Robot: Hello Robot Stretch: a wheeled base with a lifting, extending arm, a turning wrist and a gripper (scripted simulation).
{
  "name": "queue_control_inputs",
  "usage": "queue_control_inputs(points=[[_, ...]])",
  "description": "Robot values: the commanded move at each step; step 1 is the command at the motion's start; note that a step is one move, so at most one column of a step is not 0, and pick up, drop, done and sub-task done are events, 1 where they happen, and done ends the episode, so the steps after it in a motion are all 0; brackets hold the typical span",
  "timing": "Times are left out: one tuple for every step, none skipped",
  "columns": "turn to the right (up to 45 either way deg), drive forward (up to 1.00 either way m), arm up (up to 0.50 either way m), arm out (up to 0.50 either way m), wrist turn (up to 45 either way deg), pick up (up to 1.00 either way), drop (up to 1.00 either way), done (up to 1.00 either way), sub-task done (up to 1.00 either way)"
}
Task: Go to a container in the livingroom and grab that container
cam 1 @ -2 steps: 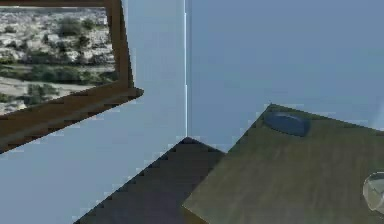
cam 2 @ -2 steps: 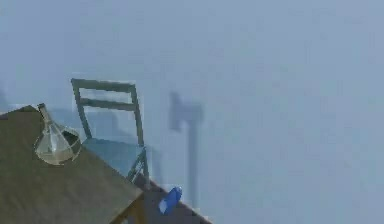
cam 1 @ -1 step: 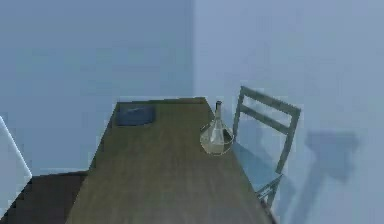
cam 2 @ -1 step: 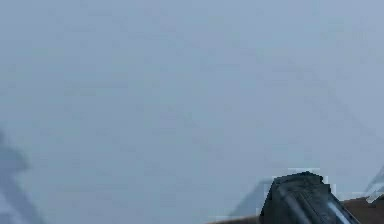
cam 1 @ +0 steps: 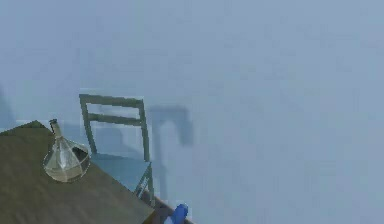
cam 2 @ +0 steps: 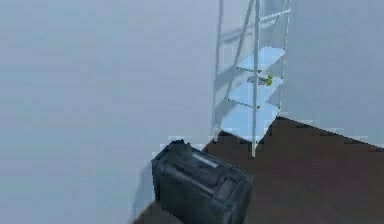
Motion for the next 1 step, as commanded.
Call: queue_control_inputs(points=[[6.0,0.00,0.00,0.00,0.0,0.00,0.00,0.00,0.00]])
